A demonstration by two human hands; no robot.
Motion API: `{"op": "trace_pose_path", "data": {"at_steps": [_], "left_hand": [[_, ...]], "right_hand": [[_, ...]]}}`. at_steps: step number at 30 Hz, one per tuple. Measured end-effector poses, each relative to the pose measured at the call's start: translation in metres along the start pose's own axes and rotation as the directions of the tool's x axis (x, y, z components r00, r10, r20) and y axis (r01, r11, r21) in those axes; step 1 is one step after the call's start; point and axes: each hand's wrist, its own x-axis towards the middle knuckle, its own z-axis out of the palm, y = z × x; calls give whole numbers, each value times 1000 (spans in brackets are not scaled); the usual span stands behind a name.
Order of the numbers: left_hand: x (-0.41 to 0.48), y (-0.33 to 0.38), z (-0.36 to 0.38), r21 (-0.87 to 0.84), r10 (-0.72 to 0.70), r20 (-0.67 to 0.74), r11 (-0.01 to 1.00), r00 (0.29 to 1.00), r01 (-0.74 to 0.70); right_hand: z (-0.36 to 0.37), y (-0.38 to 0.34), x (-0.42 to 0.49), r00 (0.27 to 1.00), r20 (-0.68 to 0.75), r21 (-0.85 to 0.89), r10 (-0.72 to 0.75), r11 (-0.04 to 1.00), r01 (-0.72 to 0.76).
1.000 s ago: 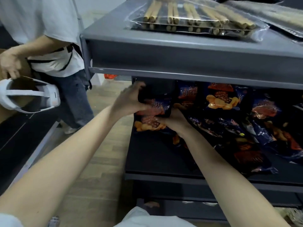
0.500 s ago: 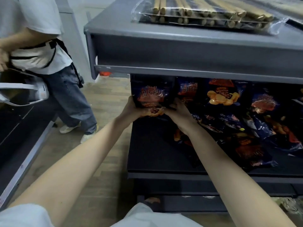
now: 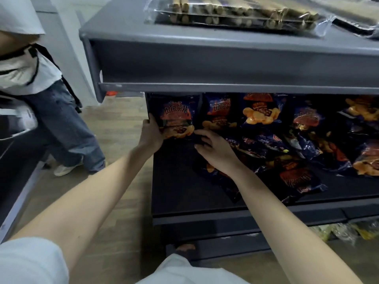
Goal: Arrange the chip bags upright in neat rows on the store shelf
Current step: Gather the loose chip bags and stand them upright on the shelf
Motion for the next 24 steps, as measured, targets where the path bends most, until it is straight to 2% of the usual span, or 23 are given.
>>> {"op": "trace_pose_path", "data": {"at_steps": [2,4,6,8,10,14,16,18,21,24], "left_hand": [[-5,3,-2,-64,-9,-32,998,999,7],[-13,9,-2,-48,55,-127,997,990,-62],[-26,22,-5,73,236,-231,972,944,-225],[-38,42,-8,114,402,-282,916,871,-386],[-45,64,-7,71,493,-292,866,820,-495],[-58,108,10,-105,593,-197,779,781,-618],[-65,126,25,-182,590,-142,774,795,-607],[-69,143,39,-261,536,-87,801,839,-539],[-70,158,58,-333,376,12,875,926,-351],[-66,163,73,-333,239,109,923,965,-192]], "right_hand": [[-1,-3,-3,1000,-2,19,-24,1000,24],[-5,-6,-7,999,-13,51,-38,998,39],[-11,-6,-10,997,-52,74,-58,995,61],[-18,-7,-13,991,-110,75,-81,993,90],[-27,-8,-18,978,-172,68,-118,989,131],[-57,-7,-35,935,-297,-14,-193,980,198],[-74,1,-44,913,-358,-112,-193,980,164],[-88,12,-54,897,-402,-207,-186,972,109],[-100,28,-72,903,-403,-313,-150,949,18],[-105,46,-87,930,-356,-390,-95,919,-55]]}}
